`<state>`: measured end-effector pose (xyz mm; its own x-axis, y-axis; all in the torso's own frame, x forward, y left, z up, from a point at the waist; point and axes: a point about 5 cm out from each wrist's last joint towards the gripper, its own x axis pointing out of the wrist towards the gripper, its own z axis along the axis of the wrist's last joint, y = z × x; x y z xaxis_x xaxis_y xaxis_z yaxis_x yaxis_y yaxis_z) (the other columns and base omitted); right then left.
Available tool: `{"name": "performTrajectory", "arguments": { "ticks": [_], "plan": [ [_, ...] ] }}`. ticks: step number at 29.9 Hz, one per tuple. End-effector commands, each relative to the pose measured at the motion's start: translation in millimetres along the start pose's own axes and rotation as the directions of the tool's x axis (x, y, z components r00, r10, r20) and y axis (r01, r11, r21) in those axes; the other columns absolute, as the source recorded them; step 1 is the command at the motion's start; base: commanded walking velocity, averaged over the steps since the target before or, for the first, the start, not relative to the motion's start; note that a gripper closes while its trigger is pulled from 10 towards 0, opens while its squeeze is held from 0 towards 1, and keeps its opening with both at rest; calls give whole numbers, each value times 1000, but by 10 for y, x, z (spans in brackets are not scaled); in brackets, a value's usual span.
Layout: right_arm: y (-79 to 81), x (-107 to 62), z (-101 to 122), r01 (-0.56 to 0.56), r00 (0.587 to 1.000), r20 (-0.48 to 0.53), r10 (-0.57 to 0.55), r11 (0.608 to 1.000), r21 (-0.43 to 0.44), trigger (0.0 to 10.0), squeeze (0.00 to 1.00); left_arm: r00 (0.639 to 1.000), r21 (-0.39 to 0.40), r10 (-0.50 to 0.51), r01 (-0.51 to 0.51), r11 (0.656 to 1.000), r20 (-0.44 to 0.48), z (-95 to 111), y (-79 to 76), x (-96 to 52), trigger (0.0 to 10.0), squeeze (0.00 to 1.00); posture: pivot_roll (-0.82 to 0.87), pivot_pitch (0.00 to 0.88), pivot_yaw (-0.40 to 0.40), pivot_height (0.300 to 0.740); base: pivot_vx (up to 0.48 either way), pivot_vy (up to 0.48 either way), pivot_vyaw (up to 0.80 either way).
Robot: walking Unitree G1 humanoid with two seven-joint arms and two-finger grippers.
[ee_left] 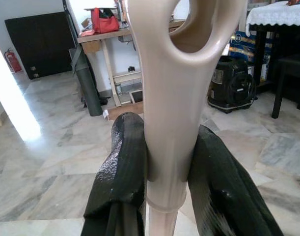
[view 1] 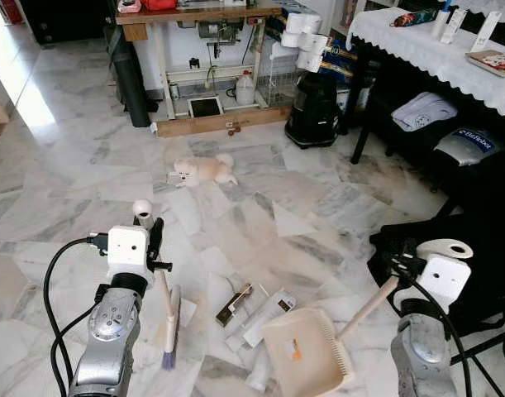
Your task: Sweep floor
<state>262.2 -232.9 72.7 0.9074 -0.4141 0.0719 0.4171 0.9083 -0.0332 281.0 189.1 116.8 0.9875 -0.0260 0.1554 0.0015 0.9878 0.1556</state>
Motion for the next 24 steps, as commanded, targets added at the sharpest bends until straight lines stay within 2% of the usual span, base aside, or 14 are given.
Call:
{"name": "performTrajectory", "arguments": {
  "ticks": [1,7,13,24],
  "plan": [
    [-74,73,105,36,998,57,-35,999,-17,10000,0,998,8,-4,4,1000,58,107,15,43,10000,0,36,36,-16,740,0,0,0],
    [-144,101,102,86,995,63,-83,995,-52,10000,0,998,8,-14,13,1000,54,108,3,37,10000,0,39,53,-10,740,0,0,0],
    [-118,113,63,102,994,52,-99,993,-58,10000,0,998,0,-41,41,999,53,123,-12,52,10000,0,47,67,0,740,0,0,0],
    [-22,134,-15,126,992,35,-124,990,-58,10000,0,993,-84,-61,69,994,98,313,6,241,10000,0,68,85,24,740,0,0,0]
  ]
}}
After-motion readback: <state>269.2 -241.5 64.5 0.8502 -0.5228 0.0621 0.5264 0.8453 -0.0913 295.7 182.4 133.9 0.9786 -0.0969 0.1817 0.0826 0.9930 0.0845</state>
